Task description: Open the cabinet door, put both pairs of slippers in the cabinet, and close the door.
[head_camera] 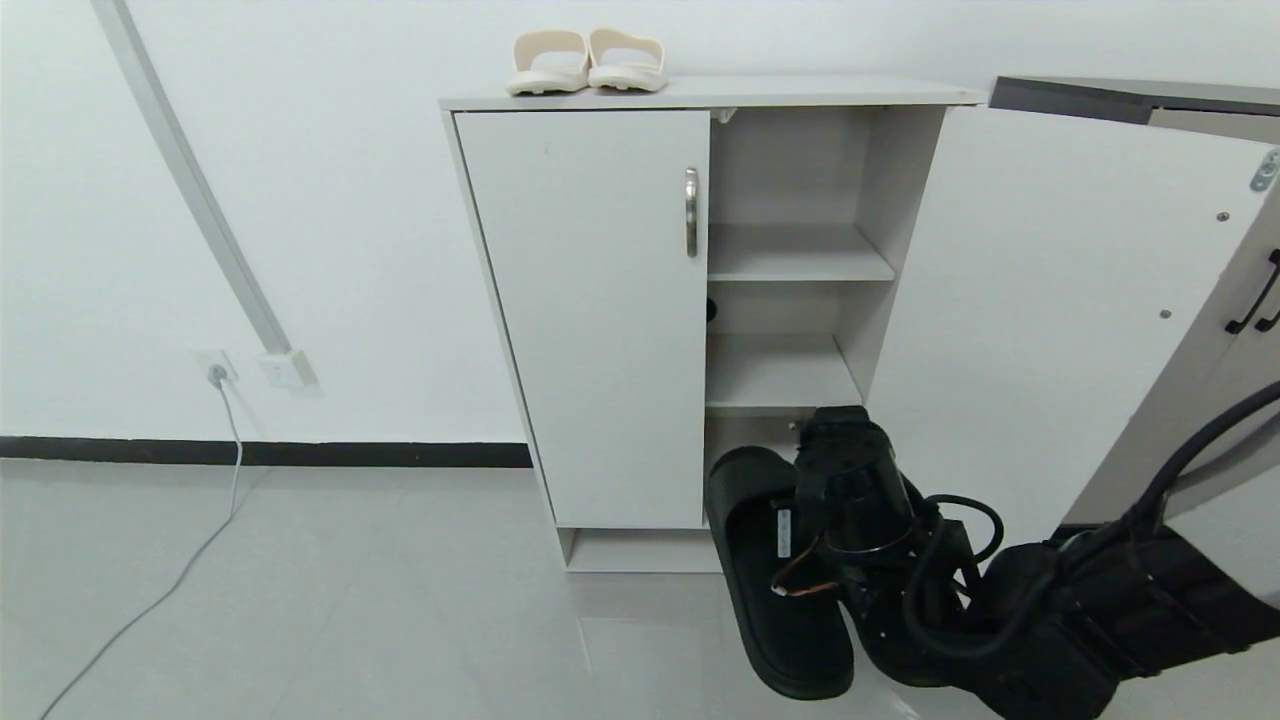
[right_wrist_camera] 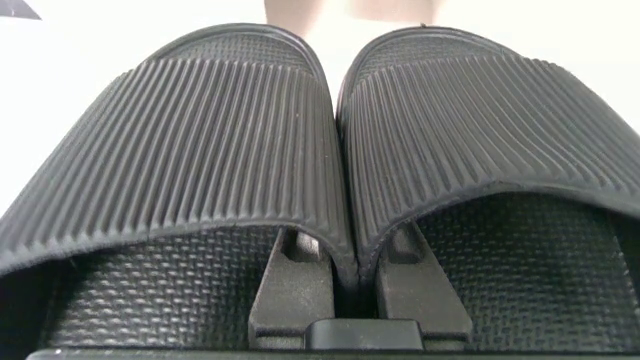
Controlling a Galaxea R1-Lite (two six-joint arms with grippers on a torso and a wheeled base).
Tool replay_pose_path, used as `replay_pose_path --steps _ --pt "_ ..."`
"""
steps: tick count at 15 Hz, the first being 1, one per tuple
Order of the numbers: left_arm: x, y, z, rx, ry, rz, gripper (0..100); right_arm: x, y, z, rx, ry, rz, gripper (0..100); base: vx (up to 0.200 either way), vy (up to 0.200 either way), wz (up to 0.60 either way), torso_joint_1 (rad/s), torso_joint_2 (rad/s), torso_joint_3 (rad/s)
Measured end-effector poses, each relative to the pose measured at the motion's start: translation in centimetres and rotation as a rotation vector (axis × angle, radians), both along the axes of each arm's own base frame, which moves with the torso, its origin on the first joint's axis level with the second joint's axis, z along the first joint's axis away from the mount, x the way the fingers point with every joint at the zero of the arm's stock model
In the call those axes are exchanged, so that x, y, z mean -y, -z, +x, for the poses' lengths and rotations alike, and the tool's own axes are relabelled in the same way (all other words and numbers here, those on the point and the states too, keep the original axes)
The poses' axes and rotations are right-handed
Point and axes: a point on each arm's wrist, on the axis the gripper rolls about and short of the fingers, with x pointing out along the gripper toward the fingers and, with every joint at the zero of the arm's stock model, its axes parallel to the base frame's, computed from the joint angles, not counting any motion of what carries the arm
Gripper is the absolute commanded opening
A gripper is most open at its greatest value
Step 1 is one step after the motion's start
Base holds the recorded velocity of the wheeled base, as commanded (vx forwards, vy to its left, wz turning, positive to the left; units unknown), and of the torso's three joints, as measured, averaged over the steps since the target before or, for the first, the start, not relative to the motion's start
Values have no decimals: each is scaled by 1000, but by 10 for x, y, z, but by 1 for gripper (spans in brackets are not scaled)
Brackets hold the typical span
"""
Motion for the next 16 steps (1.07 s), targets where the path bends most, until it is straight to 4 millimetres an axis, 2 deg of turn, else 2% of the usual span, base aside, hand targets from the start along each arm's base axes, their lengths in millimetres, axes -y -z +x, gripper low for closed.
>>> replay_pose_path --steps 1,9,13,16 --pt "0 0 0 -1 1 0 0 -3 4 0 -7 -7 -8 0 0 -200 0 7 7 2" --pt "0 0 0 -2 0 -1 0 -28 13 20 17 6 5 0 0 0 0 0 0 0" --pt "0 0 0 -2 0 0 0 -40 18 39 37 22 24 0 0 0 0 0 0 0" --pt "0 0 0 -2 0 0 0 -40 26 49 30 36 17 0 0 0 0 0 0 0"
